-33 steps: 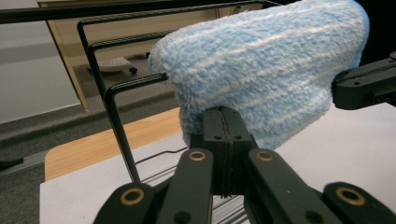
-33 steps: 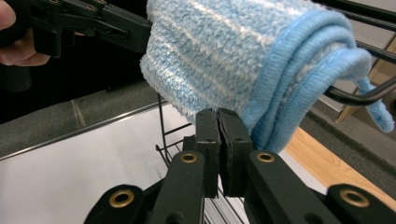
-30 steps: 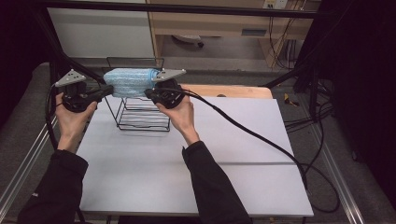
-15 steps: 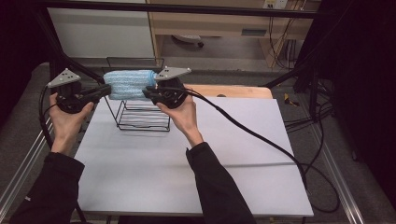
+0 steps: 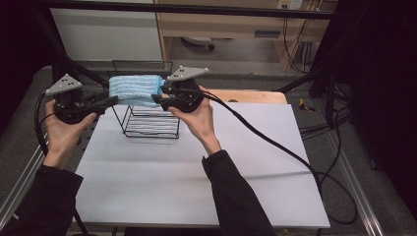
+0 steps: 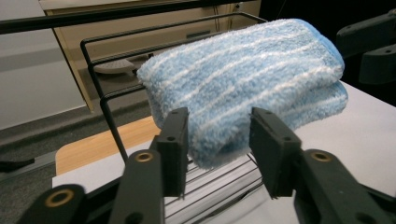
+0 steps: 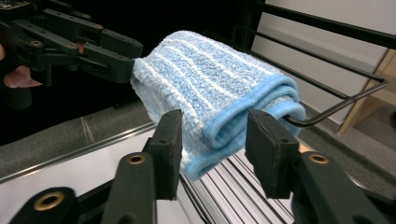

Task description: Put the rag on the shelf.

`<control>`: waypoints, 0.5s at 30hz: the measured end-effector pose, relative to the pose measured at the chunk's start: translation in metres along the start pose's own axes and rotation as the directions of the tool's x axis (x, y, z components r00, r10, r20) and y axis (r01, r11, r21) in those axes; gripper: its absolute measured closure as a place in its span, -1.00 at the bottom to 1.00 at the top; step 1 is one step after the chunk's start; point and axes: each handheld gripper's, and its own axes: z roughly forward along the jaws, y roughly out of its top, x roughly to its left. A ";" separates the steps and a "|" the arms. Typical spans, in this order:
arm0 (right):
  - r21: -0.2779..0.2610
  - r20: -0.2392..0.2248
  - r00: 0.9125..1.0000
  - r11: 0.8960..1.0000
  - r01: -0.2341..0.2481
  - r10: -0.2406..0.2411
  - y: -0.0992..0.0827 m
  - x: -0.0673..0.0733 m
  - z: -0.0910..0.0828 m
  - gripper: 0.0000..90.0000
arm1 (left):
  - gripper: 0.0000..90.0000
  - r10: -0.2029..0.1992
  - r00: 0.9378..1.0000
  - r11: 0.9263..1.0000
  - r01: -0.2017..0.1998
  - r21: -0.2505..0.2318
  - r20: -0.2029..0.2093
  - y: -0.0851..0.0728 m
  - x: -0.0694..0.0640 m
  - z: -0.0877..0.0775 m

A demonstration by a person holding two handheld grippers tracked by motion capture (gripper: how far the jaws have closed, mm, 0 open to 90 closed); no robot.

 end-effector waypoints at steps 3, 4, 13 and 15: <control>0.005 0.005 1.000 1.000 -0.002 0.002 0.001 0.001 -0.004 0.13 | 0.13 -0.002 1.000 1.000 0.002 0.000 -0.001 -0.001 0.001 -0.004; 0.006 0.004 1.000 1.000 0.000 0.000 0.001 0.001 -0.005 0.10 | 0.09 0.000 1.000 1.000 0.000 0.001 -0.001 -0.002 0.001 -0.006; 0.029 0.013 1.000 1.000 -0.011 0.011 -0.004 0.002 -0.018 -0.27 | -0.19 0.023 1.000 1.000 -0.023 0.018 -0.006 -0.010 -0.002 -0.014; 0.027 0.018 1.000 0.999 -0.017 0.017 -0.006 0.001 -0.021 -0.39 | -0.24 0.028 1.000 0.999 -0.028 0.025 -0.009 -0.012 -0.003 -0.014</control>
